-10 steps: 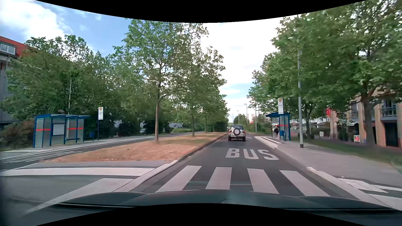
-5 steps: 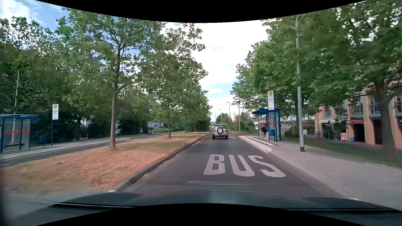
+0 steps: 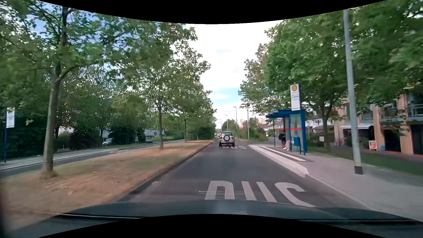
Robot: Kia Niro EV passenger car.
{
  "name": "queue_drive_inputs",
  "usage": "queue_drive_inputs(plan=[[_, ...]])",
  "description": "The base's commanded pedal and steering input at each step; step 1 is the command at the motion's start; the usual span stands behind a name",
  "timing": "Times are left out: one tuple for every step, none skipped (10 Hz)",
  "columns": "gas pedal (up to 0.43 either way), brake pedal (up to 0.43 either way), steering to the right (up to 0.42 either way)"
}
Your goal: Follow the waypoints while adhering to traffic rules and regulations
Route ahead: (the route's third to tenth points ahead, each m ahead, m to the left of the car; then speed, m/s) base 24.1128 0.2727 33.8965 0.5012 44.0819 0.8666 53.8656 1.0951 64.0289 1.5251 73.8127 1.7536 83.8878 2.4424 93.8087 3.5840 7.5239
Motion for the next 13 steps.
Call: queue_drive_inputs(plan=[[0.240,0.000,0.001],[0.240,0.000,0.001],[0.240,0.000,0.001],[0.240,0.000,0.001],[0.240,0.000,0.001],[0.240,0.000,0.001],[0.240,0.000,0.001],[0.240,0.000,0.001],[0.240,0.000,0.001],[0.240,0.000,0.001],[0.240,0.000,0.001],[0.240,0.000,0.000],[0.240,0.000,0.000]])
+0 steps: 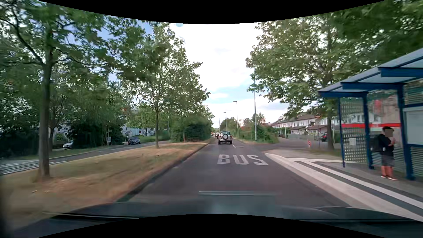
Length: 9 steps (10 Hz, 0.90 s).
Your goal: Follow the waypoints while adhering to traffic rules and regulations
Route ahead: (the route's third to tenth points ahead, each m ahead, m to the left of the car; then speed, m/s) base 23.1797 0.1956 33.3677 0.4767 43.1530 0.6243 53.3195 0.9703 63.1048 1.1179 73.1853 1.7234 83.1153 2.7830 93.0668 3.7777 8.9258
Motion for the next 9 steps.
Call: queue_drive_inputs(plan=[[0.240,0.000,0.000],[0.240,0.000,0.001],[0.240,0.000,0.001],[0.240,0.000,0.000],[0.240,0.000,0.000],[0.240,0.000,0.000],[0.240,0.000,-0.001],[0.240,0.000,-0.005],[0.240,0.000,-0.006]])
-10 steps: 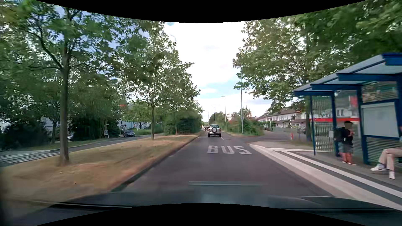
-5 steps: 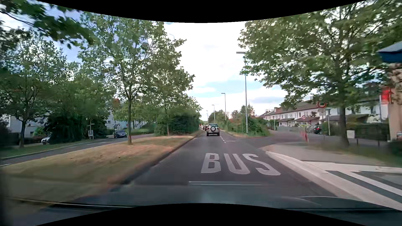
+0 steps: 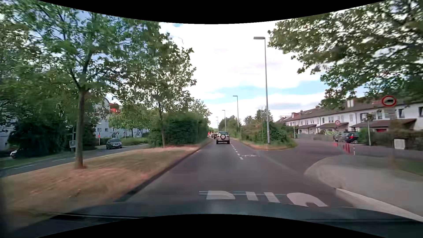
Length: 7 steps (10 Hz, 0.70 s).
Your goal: Follow the waypoints while adhering to traffic rules and regulations
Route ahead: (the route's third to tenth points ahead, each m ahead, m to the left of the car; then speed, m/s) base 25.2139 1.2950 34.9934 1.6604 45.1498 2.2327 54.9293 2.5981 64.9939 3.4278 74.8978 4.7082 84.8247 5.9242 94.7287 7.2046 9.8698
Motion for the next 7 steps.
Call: queue_drive_inputs(plan=[[0.240,0.000,-0.006],[0.240,0.000,-0.006],[0.240,0.000,-0.006],[0.240,0.000,-0.006],[0.240,0.000,-0.006],[0.240,0.000,-0.006],[0.240,0.000,-0.006]])
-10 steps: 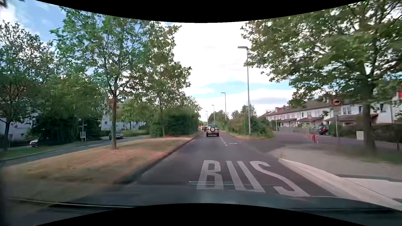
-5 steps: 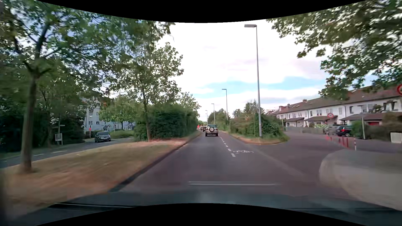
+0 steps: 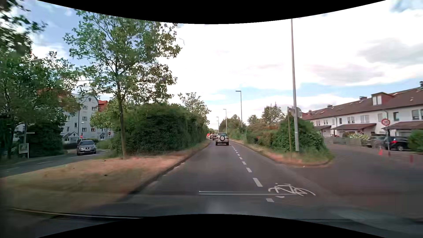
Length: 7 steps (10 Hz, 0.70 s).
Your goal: Follow the waypoints while adhering to traffic rules and regulations
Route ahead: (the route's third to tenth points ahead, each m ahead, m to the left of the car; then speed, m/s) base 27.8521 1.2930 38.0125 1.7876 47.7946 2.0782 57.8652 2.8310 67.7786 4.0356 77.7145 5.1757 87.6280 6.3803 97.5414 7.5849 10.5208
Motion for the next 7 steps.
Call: queue_drive_inputs(plan=[[0.240,0.000,-0.006],[0.240,0.000,-0.006],[0.240,0.000,-0.006],[0.240,0.000,-0.006],[0.240,0.000,-0.006],[0.220,0.000,-0.007],[0.220,0.000,-0.007]])
